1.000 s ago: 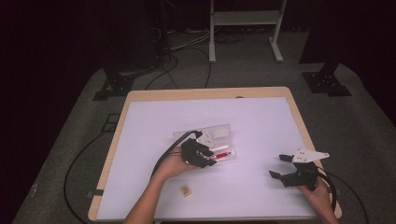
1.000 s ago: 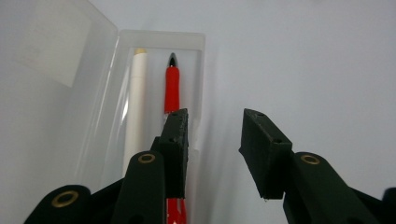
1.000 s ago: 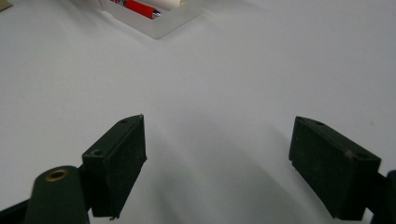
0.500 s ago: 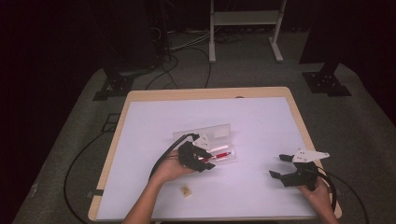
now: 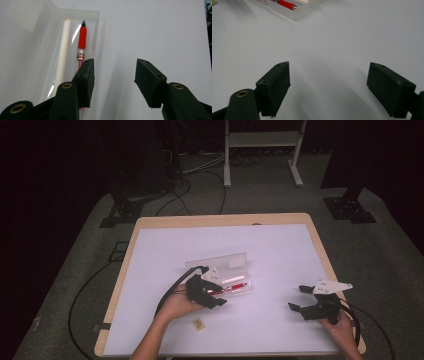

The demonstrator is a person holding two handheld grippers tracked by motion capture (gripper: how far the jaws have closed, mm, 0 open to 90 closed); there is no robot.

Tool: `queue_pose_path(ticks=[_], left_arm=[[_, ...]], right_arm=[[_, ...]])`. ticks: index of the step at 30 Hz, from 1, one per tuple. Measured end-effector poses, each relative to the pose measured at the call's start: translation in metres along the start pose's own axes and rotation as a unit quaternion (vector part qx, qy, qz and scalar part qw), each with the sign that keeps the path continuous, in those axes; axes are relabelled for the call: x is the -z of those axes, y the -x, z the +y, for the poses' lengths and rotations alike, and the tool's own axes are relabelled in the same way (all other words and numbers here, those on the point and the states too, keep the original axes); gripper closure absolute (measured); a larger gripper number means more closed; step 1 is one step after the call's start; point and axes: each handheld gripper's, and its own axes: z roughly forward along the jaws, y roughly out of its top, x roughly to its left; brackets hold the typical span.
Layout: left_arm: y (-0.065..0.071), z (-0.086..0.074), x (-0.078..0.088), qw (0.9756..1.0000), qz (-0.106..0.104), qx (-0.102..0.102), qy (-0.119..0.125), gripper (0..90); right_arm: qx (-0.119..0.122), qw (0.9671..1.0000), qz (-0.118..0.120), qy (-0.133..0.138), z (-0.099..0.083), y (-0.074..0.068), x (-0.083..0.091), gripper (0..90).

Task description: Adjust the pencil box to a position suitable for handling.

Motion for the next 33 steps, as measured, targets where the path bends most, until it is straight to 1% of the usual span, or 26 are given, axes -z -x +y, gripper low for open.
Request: queue_pose_path(ticks=[1,4,9,11,15,18,20,22,24,25,33], left_arm=[[0.001,-0.001,0.001,1.0000,-0.001,0.002,0.003,48.7],[0.002,-0.002,0.003,1.0000,0.001,-0.001,0.002,48.1],[0.003,-0.005,0.007,0.9999,0.004,0.005,0.011,47.5],[0.004,-0.006,0.007,1.0000,0.004,0.004,0.008,46.8],[0.006,-0.008,0.007,0.9999,0.010,0.006,0.008,41.2],[0.006,-0.011,0.008,0.9998,0.011,0.012,0.014,39.1],[0.007,-0.013,0.009,0.9998,0.011,0.011,0.011,38.9],[0.008,-0.015,0.009,0.9997,0.011,0.013,0.014,38.1],[0.010,-0.015,0.009,0.9997,0.013,0.012,0.016,38.1],[0.010,-0.016,0.010,0.9998,0.013,0.009,0.014,37.8],[0.016,-0.019,0.012,0.9998,0.011,0.006,0.016,36.6]], right_arm=[[0.000,1.0000,0.000,0.000,0.000,0.000,0.000,17.8],[0.000,1.0000,0.000,0.000,0.000,0.000,0.000,17.8],[0.000,1.0000,-0.001,-0.002,0.000,0.000,0.000,17.8],[0.000,1.0000,-0.001,-0.002,0.000,0.000,0.000,17.8],[0.000,1.0000,-0.001,-0.002,0.000,0.000,0.000,17.8],[0.000,1.0000,-0.001,-0.002,0.000,0.000,0.000,17.8],[0.000,1.0000,-0.001,-0.002,0.000,0.000,0.000,17.8],[0.000,1.0000,-0.001,-0.002,0.000,0.000,0.000,17.8],[0.000,1.0000,-0.001,-0.002,0.000,0.000,0.000,17.8],[0.001,1.0000,-0.001,-0.003,0.000,0.000,0.000,17.8],[0.001,1.0000,-0.001,-0.002,0.000,0.000,0.000,17.8]])
